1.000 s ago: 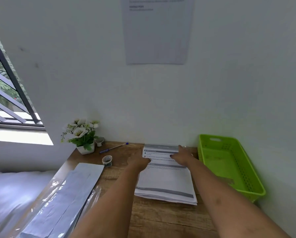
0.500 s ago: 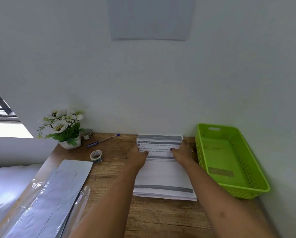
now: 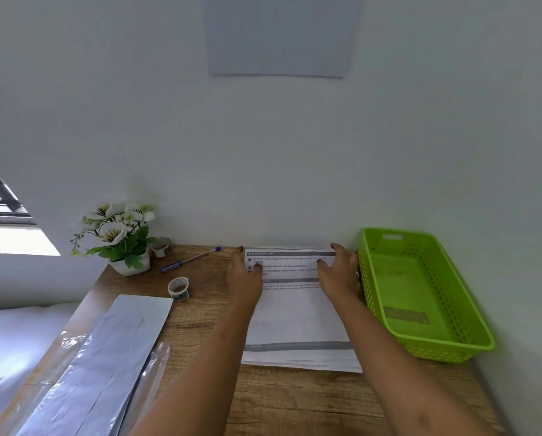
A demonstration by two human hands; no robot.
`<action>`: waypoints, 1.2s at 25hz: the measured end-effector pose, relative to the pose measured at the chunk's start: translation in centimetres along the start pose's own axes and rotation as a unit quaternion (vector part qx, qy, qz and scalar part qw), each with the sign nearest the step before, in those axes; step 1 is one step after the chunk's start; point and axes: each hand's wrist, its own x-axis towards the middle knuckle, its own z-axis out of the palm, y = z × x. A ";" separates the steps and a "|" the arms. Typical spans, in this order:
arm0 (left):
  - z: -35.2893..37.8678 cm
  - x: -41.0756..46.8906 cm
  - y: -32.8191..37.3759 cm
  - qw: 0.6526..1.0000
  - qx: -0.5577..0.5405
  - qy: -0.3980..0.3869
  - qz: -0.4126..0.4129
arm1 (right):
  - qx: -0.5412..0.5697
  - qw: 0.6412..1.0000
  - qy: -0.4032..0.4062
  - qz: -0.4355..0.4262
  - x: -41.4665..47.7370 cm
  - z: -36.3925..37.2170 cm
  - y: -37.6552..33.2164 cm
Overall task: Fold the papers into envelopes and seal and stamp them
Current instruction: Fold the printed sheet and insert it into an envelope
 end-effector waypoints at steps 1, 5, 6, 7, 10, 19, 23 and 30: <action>-0.5 0.0 0.3 1.000 -0.014 -0.003 -0.008 | 0.013 1.000 0.002 -0.001 -0.3 -0.4 -0.2; -3.4 -1.5 1.9 0.997 -0.061 -0.054 -0.006 | 0.112 0.993 0.022 -0.021 -2.0 -2.2 -0.1; -4.3 -1.9 1.8 0.995 -0.064 -0.073 -0.006 | 0.153 0.988 0.024 -0.018 -2.6 -2.6 0.4; -5.2 -2.4 1.5 0.993 -0.065 -0.095 -0.011 | 0.196 0.980 0.021 0.005 -3.3 -3.1 1.0; -7.1 -4.4 0.1 0.985 -0.059 -0.152 -0.057 | 0.273 0.955 -0.031 0.111 -5.3 -4.1 3.1; -7.7 -8.3 -4.7 0.979 -0.131 -0.145 -0.063 | 0.362 0.917 -0.164 0.026 -10.1 -3.2 7.3; -8.2 -9.3 -6.0 0.982 -0.145 -0.123 0.000 | 0.350 0.912 -0.182 -0.109 -12.4 -2.3 9.1; -8.6 -10.4 -7.3 0.973 -0.059 -0.135 0.176 | 0.336 0.912 -0.134 -0.194 -13.7 -1.7 11.1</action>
